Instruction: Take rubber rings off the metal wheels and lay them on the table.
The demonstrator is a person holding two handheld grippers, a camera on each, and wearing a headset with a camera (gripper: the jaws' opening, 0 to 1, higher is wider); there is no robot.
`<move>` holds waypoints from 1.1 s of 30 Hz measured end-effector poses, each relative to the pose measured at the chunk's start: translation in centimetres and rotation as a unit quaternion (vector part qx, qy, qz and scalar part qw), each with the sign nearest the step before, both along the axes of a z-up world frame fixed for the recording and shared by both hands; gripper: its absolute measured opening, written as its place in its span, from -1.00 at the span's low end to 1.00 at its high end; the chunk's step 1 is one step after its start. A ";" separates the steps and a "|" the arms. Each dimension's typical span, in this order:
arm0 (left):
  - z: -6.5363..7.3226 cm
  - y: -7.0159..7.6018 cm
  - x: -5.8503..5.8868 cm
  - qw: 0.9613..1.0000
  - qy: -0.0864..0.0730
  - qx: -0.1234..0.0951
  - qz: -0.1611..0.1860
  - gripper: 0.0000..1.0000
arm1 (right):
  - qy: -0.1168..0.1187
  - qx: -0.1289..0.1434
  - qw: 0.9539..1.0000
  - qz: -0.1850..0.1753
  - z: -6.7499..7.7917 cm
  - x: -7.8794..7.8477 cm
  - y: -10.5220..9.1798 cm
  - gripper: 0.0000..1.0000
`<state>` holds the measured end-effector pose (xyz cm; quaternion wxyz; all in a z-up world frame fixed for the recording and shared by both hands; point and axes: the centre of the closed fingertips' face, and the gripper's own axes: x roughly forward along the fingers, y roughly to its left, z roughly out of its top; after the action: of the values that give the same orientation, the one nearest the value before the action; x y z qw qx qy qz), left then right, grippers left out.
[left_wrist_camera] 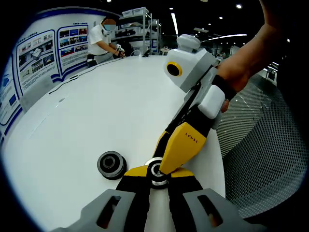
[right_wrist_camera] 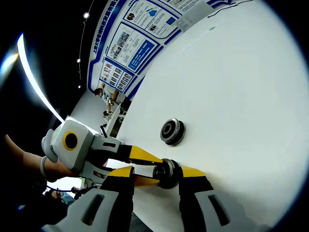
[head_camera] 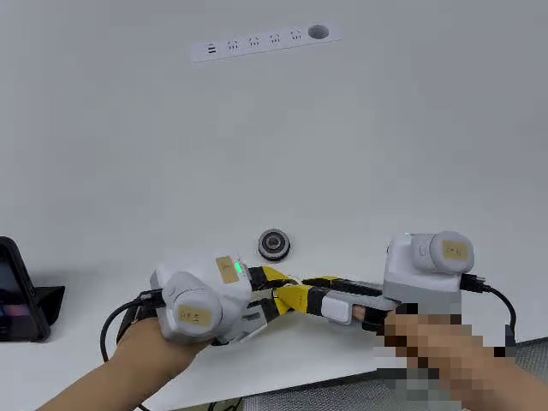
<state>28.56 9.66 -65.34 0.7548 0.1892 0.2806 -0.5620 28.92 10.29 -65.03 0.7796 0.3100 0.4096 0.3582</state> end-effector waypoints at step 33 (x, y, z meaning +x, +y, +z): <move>-0.1 0.1 -0.1 1.000 0.001 -0.004 0.005 -0.73 | 0.017 -0.013 1.000 0.001 -0.4 -0.5 -1.3 -0.65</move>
<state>28.49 9.72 -65.41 0.7578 0.1843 0.2799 -0.5598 28.43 8.98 -65.45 0.7761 0.3053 0.4274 0.3488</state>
